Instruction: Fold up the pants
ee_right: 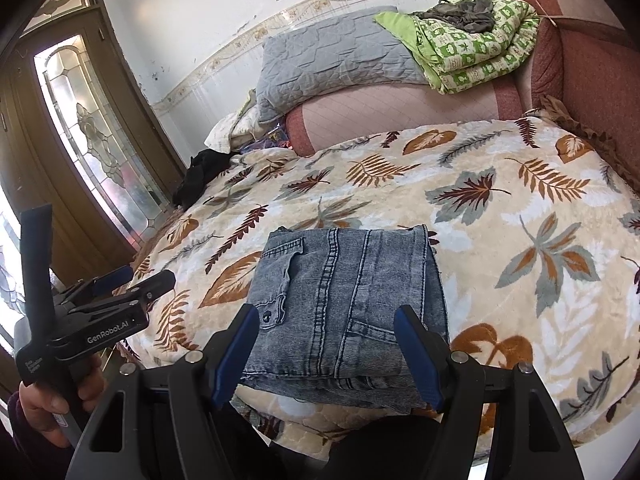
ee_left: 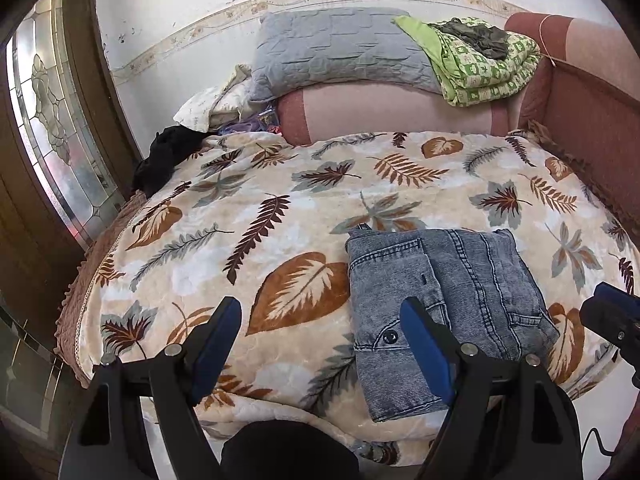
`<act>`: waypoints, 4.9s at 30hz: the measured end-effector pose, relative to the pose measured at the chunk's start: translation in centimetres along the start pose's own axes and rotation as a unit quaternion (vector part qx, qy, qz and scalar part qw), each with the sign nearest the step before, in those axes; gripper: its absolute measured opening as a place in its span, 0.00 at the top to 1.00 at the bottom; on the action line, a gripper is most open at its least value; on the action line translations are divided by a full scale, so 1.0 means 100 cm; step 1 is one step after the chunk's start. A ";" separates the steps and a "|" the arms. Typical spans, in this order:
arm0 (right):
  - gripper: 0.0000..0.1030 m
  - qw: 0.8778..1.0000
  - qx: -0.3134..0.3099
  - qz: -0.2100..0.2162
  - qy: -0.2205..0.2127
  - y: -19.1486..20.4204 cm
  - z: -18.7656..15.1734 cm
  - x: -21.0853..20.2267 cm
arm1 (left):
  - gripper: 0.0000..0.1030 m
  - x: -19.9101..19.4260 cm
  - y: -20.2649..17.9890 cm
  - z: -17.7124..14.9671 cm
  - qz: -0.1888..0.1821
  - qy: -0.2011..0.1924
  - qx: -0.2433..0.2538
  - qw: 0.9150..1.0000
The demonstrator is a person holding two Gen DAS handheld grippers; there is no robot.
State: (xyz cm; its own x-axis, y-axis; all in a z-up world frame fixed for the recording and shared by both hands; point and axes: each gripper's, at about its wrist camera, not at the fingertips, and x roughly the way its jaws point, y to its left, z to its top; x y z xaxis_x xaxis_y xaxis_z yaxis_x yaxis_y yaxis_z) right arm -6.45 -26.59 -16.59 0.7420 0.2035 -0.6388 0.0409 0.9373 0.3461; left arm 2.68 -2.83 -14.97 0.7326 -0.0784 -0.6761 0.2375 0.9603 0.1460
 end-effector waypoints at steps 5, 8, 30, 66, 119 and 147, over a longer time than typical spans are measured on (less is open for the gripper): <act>0.29 1.000 0.000 -0.001 -0.005 0.000 0.001 -0.003 | 0.20 0.000 -0.001 0.000 -0.001 0.002 0.000 1.000; 0.29 1.000 0.001 -0.003 -0.005 0.000 0.002 -0.003 | 0.20 0.001 -0.003 -0.001 -0.003 0.004 0.002 1.000; 0.28 1.000 -0.019 -0.003 -0.006 0.023 0.006 -0.004 | 0.20 -0.003 -0.001 -0.003 -0.005 0.000 -0.003 1.000; 0.28 0.999 -0.030 -0.002 -0.012 0.029 0.007 -0.009 | 0.20 -0.006 -0.003 -0.006 -0.007 0.000 0.001 1.000; 0.27 0.998 -0.069 -0.015 0.000 0.053 0.003 0.001 | 0.20 -0.002 0.003 -0.014 -0.007 0.010 -0.003 1.000; 0.27 0.988 -0.090 -0.120 0.022 0.056 0.009 0.007 | 0.20 -0.001 -0.002 -0.014 -0.006 0.013 0.008 1.000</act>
State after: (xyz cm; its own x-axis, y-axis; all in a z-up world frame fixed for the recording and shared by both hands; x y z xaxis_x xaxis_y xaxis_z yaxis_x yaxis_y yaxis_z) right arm -5.08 -21.41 -14.46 0.6951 -0.0224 -0.7186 0.0899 0.9944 0.0560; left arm 1.67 -2.66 -15.95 0.7123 -0.0832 -0.6969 0.2575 0.9547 0.1491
